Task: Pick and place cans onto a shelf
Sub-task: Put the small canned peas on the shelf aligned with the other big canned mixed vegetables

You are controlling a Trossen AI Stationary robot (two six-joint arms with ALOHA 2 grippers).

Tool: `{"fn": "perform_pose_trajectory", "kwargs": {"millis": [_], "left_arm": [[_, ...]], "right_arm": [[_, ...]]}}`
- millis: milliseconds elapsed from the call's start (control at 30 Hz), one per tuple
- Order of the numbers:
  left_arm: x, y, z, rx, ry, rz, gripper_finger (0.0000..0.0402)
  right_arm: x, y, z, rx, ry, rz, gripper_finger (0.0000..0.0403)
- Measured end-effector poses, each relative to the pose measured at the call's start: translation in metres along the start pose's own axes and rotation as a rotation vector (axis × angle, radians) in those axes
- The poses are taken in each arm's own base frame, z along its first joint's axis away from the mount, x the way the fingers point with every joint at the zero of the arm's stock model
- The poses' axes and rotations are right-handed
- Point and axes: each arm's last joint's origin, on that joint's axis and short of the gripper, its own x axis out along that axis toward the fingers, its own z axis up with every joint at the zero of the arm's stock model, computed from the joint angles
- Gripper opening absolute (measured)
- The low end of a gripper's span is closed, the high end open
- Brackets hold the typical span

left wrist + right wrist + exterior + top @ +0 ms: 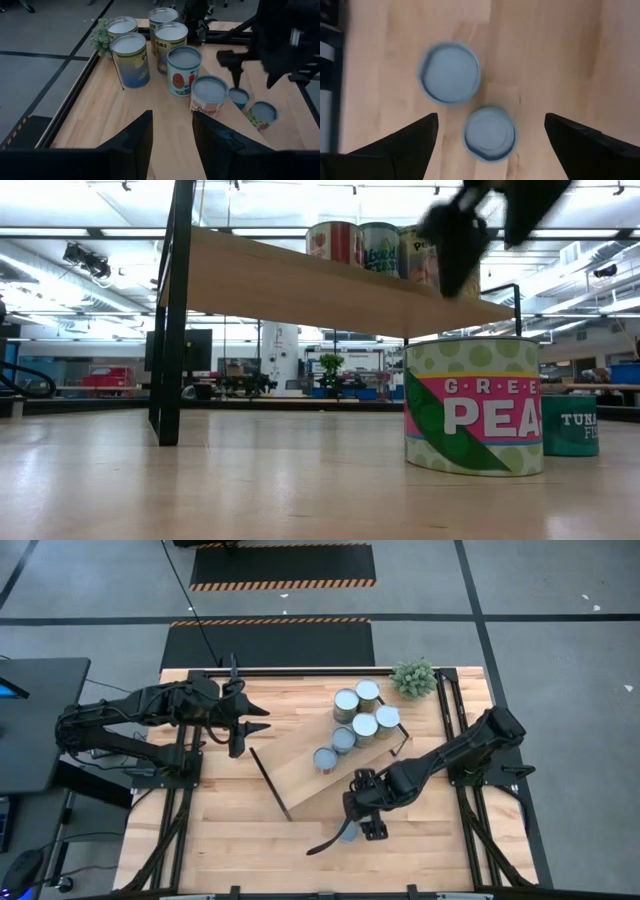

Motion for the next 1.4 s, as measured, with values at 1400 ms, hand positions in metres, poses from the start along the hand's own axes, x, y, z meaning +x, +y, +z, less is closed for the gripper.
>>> {"fn": "perform_pose_trajectory", "kwargs": {"millis": [1400], "left_arm": [[0.0,0.0,-0.002,-0.051,0.02,0.002,0.0144]], "right_arm": [[0.07,0.02,-0.005,-0.294,-0.217,0.098,0.0373]]}}
